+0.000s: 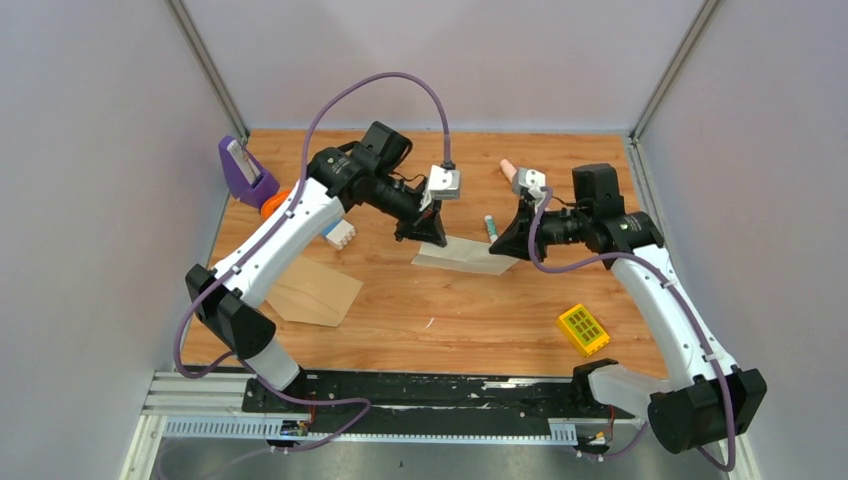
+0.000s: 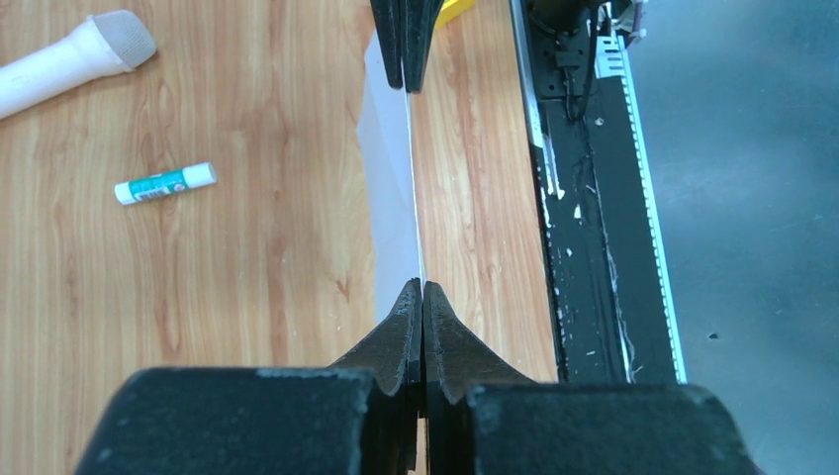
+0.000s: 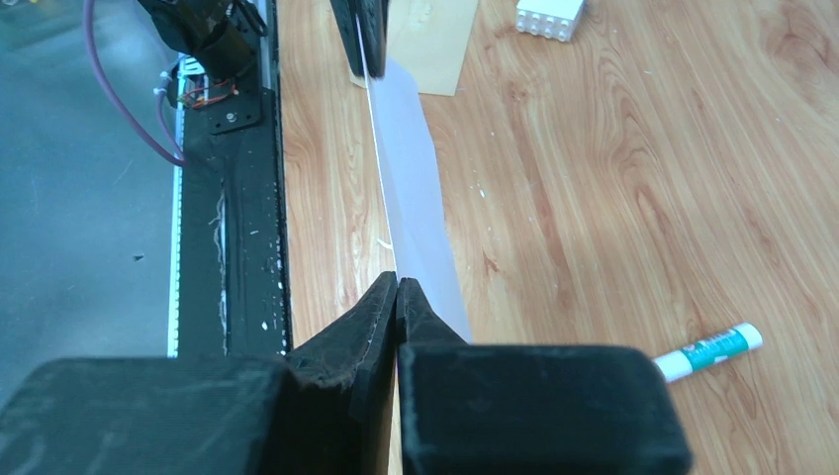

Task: Place the letter into the envelope and seal it
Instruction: Fold the letter.

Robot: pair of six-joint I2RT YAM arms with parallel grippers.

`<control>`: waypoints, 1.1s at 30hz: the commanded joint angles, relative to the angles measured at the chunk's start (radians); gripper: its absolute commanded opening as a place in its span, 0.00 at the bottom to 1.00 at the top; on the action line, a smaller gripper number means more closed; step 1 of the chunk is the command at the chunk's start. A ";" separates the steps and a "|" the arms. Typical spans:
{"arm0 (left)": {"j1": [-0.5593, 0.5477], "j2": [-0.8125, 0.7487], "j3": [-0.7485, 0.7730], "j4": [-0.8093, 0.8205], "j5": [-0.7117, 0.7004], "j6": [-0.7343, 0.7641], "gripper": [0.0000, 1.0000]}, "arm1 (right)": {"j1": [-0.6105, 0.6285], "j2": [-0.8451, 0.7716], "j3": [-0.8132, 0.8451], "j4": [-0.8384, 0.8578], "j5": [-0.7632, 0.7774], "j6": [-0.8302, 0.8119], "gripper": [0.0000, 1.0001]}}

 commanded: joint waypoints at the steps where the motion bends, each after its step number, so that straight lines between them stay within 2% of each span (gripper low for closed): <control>1: 0.050 -0.055 0.068 -0.083 -0.008 0.036 0.00 | -0.061 -0.025 -0.024 -0.066 0.044 -0.059 0.03; 16: 0.088 -0.060 0.099 -0.134 -0.016 0.075 0.00 | -0.198 -0.014 -0.017 -0.135 -0.002 -0.146 0.04; 23: 0.088 -0.064 0.102 -0.146 -0.011 0.082 0.00 | -0.211 -0.013 -0.009 -0.141 0.052 -0.170 0.08; 25: 0.088 -0.066 0.099 -0.145 -0.003 0.080 0.00 | -0.214 -0.013 0.000 -0.152 0.060 -0.184 0.20; 30: 0.088 -0.061 0.087 -0.137 0.041 0.059 0.00 | -0.202 -0.039 0.061 -0.187 -0.042 -0.201 0.65; 33: 0.089 -0.060 0.057 -0.108 0.072 0.026 0.00 | -0.148 -0.059 0.085 -0.131 -0.044 -0.154 0.78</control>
